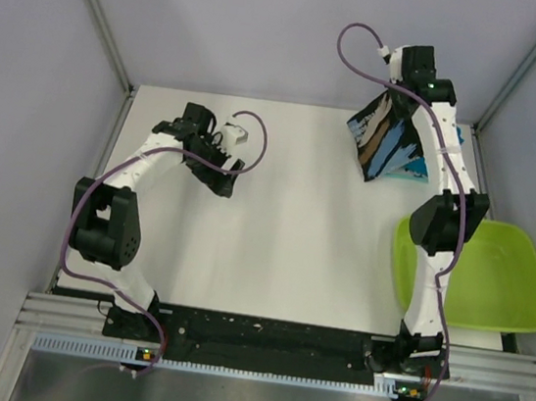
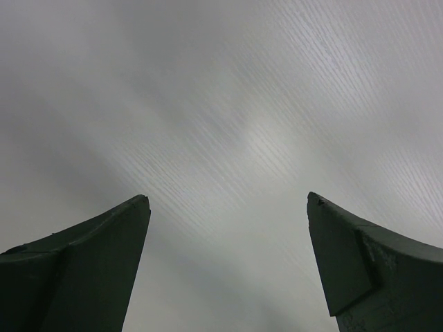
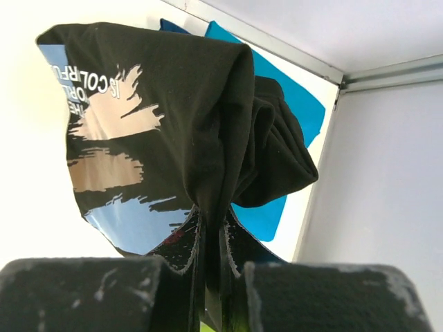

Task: Fold and stack the t-shirts
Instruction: Put the neatly folded tshirt into the corner of the board with the right arm

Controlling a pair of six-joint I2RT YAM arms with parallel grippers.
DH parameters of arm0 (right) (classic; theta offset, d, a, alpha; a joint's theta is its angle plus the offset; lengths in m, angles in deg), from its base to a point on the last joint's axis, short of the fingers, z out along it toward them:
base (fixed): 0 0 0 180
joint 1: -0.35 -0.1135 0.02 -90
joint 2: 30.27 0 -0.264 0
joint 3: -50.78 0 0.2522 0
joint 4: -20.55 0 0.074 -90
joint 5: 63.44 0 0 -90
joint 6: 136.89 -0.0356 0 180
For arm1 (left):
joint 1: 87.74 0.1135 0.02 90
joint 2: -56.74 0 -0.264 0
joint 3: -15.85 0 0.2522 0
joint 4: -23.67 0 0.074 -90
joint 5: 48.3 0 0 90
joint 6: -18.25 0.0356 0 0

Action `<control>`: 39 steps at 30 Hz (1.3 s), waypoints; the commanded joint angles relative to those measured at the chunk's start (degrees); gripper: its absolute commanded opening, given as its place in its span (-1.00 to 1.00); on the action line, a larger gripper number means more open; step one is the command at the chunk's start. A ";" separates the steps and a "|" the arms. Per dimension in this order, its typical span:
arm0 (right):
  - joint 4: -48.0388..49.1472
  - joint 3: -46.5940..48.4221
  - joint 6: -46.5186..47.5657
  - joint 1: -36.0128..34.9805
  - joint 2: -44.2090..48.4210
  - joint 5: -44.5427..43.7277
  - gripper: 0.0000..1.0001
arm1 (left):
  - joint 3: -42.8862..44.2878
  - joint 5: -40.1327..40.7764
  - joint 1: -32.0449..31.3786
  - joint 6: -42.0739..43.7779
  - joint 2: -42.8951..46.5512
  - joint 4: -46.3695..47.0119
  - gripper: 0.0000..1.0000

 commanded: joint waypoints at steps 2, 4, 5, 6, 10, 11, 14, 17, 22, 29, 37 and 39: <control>3.95 4.02 3.02 1.14 2.35 -2.36 -1.00 | -0.17 -0.16 0.28 0.62 0.97 0.30 0.97; 4.66 4.46 3.89 1.40 2.35 -2.62 -1.00 | -0.17 -0.16 0.28 0.44 0.79 0.30 0.97; 4.92 4.81 4.33 1.58 2.35 -2.80 -1.00 | -0.08 -0.16 0.28 0.53 0.70 0.30 0.98; 5.01 5.51 4.60 1.58 2.35 -2.89 -1.00 | -0.17 -0.07 0.28 0.53 0.62 0.22 0.98; 6.41 6.83 4.51 1.84 3.40 -2.80 -1.00 | -0.26 0.19 0.28 0.53 0.44 0.30 0.97; 6.85 6.83 4.69 1.93 3.84 -2.54 -1.00 | -0.26 0.28 0.28 0.53 0.44 0.30 0.98; 7.47 6.48 5.22 2.19 4.37 -2.19 -1.00 | -0.17 0.37 0.28 0.53 0.26 0.31 0.97; 7.91 5.26 5.31 3.51 3.94 -0.61 -1.00 | -0.26 0.63 0.37 0.61 0.53 0.39 0.97; 9.23 4.64 4.87 6.67 1.83 -0.43 -1.00 | -1.05 1.24 0.46 1.14 0.79 0.57 0.97; 12.83 0.95 3.11 12.63 -0.98 2.82 -1.00 | -1.31 1.86 0.46 1.05 0.27 0.48 0.97; 17.31 -0.20 0.39 18.36 -9.85 3.28 -0.52 | -0.26 2.12 0.46 0.79 -0.88 -0.22 0.97; 18.37 1.11 -0.84 19.33 -12.14 -1.55 0.25 | -0.35 2.30 0.46 0.97 -0.97 -0.40 0.97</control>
